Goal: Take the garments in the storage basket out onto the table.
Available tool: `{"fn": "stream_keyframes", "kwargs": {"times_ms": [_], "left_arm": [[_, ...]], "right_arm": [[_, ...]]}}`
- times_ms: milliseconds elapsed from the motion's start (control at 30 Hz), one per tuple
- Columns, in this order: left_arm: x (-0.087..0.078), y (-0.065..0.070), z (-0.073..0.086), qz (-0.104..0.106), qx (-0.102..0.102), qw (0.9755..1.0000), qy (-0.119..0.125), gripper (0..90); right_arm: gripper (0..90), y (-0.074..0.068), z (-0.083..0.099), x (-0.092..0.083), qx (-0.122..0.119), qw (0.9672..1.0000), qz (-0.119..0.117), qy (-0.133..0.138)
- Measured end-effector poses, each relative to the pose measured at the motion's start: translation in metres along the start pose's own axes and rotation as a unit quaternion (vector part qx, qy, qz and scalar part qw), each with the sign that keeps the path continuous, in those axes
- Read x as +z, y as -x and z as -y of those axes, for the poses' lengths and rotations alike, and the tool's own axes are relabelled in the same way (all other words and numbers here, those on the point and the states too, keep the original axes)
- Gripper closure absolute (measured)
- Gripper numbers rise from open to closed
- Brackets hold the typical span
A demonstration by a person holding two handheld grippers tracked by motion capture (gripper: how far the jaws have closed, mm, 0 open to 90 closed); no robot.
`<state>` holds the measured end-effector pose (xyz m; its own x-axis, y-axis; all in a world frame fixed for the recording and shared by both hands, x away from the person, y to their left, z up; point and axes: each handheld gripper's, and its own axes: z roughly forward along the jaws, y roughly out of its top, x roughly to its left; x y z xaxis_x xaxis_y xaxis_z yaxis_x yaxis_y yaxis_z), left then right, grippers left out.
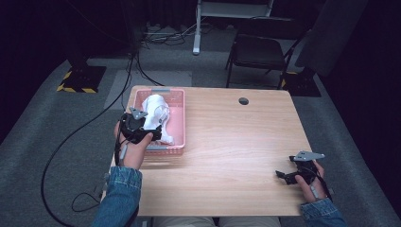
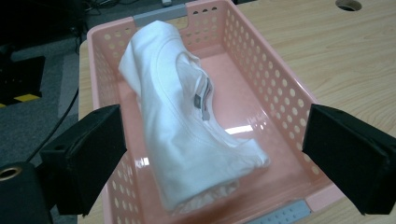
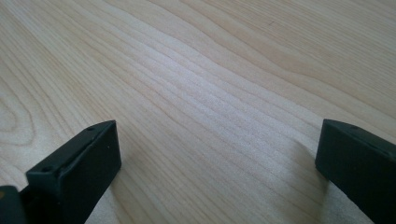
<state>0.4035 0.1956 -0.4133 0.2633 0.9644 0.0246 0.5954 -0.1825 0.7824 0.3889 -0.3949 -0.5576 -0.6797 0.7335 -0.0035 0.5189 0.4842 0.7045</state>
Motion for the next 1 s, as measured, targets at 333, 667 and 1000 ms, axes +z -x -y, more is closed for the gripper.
{"fn": "stream_keyframes", "kwargs": {"times_ms": [333,667,1000], "left_arm": [[0.000,-0.006,-0.012,0.001,-0.010,0.9999,0.013,6.0],[0.008,-0.009,-0.021,-0.003,-0.024,0.9994,0.024,6.0],[0.022,-0.010,-0.027,-0.012,-0.019,0.9995,0.023,6.6]], "right_arm": [[0.0,0.000,0.000,0.000,0.000,1.0000,0.000,0.000],[0.0,0.000,0.000,0.000,-0.001,1.0000,0.000,0.000],[0.0,0.000,0.000,0.000,0.000,1.0000,-0.001,0.000]]}}
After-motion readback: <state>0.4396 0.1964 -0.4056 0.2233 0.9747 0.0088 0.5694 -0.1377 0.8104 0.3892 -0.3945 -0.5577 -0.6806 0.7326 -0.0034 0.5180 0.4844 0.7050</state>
